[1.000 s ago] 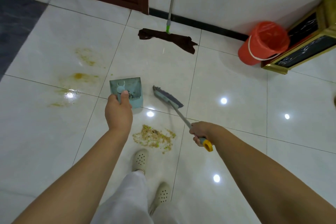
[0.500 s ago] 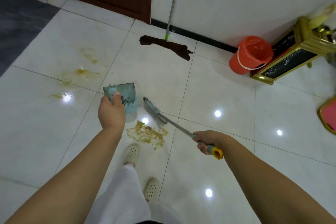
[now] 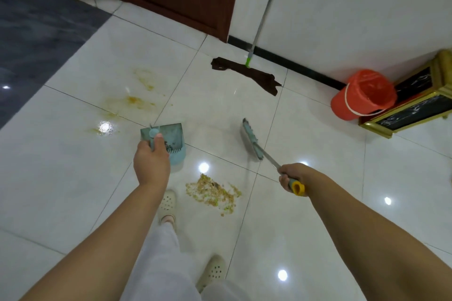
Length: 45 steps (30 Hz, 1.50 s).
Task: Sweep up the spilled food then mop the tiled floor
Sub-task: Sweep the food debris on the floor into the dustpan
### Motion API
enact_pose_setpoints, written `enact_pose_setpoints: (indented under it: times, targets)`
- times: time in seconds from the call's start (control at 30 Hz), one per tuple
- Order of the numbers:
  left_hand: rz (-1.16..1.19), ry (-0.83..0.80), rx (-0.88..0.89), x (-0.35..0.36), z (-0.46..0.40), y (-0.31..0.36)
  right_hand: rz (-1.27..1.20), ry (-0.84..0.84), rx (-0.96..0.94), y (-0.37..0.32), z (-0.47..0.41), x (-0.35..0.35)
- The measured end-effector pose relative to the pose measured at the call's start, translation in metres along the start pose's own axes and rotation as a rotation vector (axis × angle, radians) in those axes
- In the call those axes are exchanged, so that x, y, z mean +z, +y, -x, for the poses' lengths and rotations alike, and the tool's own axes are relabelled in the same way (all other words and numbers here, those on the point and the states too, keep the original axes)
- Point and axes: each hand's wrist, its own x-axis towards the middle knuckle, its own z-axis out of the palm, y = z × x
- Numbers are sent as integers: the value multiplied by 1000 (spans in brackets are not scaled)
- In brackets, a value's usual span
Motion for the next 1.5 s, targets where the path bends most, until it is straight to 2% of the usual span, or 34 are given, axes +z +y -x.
enact_pose_setpoints:
  times: [0.17,0.27,0.4,0.43,0.47,0.5,0.53,0.57,0.7,0.77,0.8,0.9,1.17,1.5]
  targets:
    - [75,-5,-78,-9,-88,15,-182,1,-28,-71,-16,83]
    - [82,-3,-102,-14,-138,26,-192,-24,-57,-116,-32,134]
    - [22,22,-62,-23,-199,31,247,16,-139,-173,-57,204]
    - [18,23,-60,-25,-211,31,323,59,-208,-185,-66,219]
    - [22,25,-61,-27,-223,30,290,115,-231,-197,-72,232]
    - [27,30,-65,-28,-233,30,399,128,-261,-206,-68,250]
    - [31,37,-67,-30,-243,30,636,142,-348,-210,-65,265]
    - [37,43,-66,-31,-252,30,717,119,-348,-214,-67,276]
    - [61,66,-63,-33,-277,34,654,1,-197,-224,-72,307]
    - [69,81,-63,-34,-285,36,461,-15,-36,-219,-72,313]
    - [72,88,-66,-34,-288,37,474,-13,-17,-215,-72,313]
    - [92,111,-87,-33,-290,40,615,-24,-62,-197,-68,309]
    - [87,177,-118,-40,-259,36,794,-100,-29,-151,-40,287]
    - [123,274,-195,-41,-164,16,1195,-172,-160,-101,-35,256]
